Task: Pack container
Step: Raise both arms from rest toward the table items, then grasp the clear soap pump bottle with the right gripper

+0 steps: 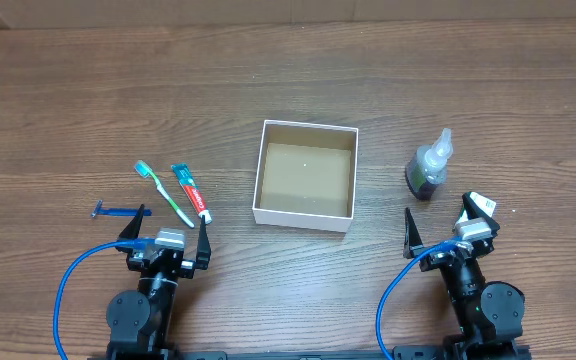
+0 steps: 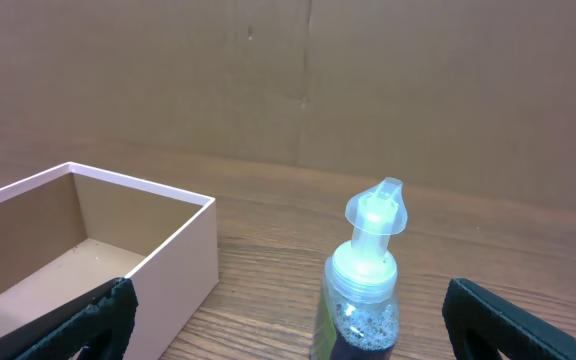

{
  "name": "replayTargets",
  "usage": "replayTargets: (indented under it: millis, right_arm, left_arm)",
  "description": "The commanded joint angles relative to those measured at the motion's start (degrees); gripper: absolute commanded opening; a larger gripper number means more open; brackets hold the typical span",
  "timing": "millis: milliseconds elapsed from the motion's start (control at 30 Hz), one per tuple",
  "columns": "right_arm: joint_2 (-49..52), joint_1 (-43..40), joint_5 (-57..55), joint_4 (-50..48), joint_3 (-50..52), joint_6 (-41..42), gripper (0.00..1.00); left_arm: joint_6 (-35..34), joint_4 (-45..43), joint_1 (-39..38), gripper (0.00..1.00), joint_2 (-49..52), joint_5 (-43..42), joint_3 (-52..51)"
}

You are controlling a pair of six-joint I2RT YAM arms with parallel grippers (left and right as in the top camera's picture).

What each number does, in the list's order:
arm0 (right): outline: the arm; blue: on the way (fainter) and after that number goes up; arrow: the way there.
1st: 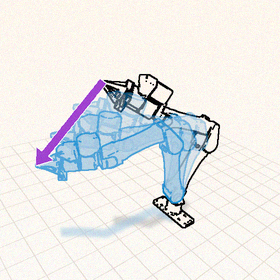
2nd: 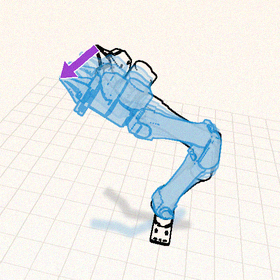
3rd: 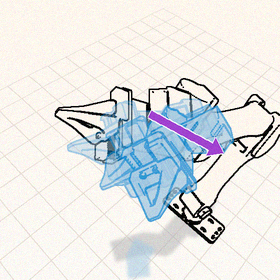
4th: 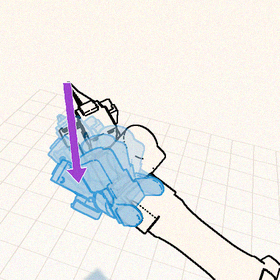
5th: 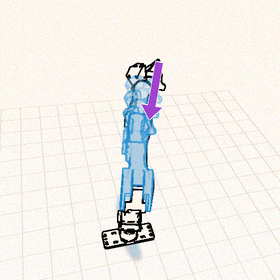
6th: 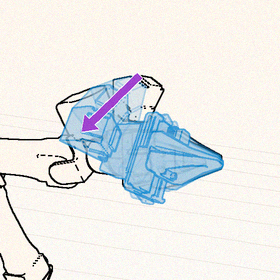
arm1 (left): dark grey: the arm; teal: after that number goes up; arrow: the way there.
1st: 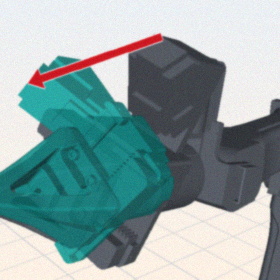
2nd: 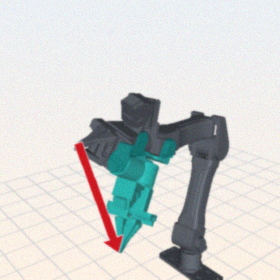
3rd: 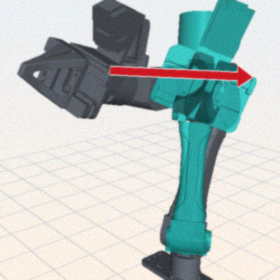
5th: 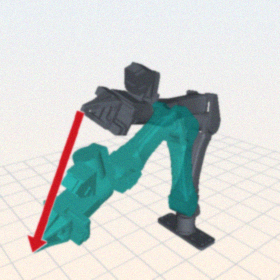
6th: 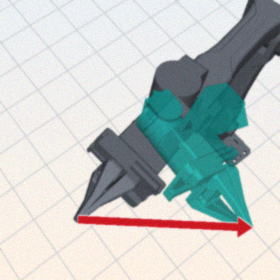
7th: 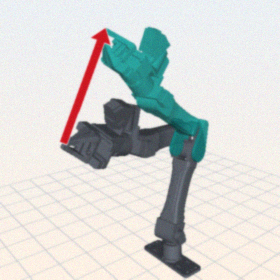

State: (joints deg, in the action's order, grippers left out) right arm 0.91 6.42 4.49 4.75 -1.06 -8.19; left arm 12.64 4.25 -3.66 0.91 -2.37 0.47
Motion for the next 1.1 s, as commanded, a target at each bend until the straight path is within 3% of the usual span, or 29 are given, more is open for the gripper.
replayTargets:
  millis: [0, 267, 333, 500, 633, 700, 800, 933, 1067]
  right_arm:
    - [-0.42, 0.00, -0.09, -0.33, 0.57, -0.22, 1.00]
    - [-0.42, 0.00, 0.28, -4.24, 0.57, -0.20, 1.00]
    - [-0.42, 0.00, 1.44, -7.21, 0.57, 4.52, 1.00]
    - [-0.42, -0.04, -4.74, -3.74, 0.57, 11.52, 1.00]
    - [-0.02, -0.04, -7.17, -0.59, -1.70, 13.35, 1.00]
    - [2.51, -0.04, -7.23, 4.42, -6.23, 14.40, 1.00]
    - [9.53, -0.04, -7.23, 10.40, -15.30, 14.45, 1.00]
    - [23.85, -0.04, -6.95, 20.22, -32.15, 13.99, 1.00]
    - [43.25, -0.04, -6.80, 37.86, -52.63, 14.01, 1.00]
  left_arm:
    - [1.09, 0.02, 0.26, 1.00, -0.26, 0.02, -0.20]
    - [1.07, -0.04, 0.26, 1.00, -0.26, -0.24, -0.20]
    - [1.01, -0.04, 0.26, 1.00, -0.26, -0.31, -0.20]
    - [-8.22, 0.04, 0.26, 1.00, -0.24, 0.68, -0.20]
    - [-10.88, 2.58, 0.26, 1.00, -0.15, 1.31, 3.13]
    - [-14.82, 6.56, 0.26, 1.00, 1.88, 1.36, 8.44]
    - [-14.99, 13.92, 0.26, 1.00, 8.52, 3.87, 18.05]
    - [-17.09, 29.81, 0.26, 1.00, 22.32, 4.09, 35.58]
    - [-21.03, 46.21, 0.26, 1.00, 35.23, 4.09, 54.97]
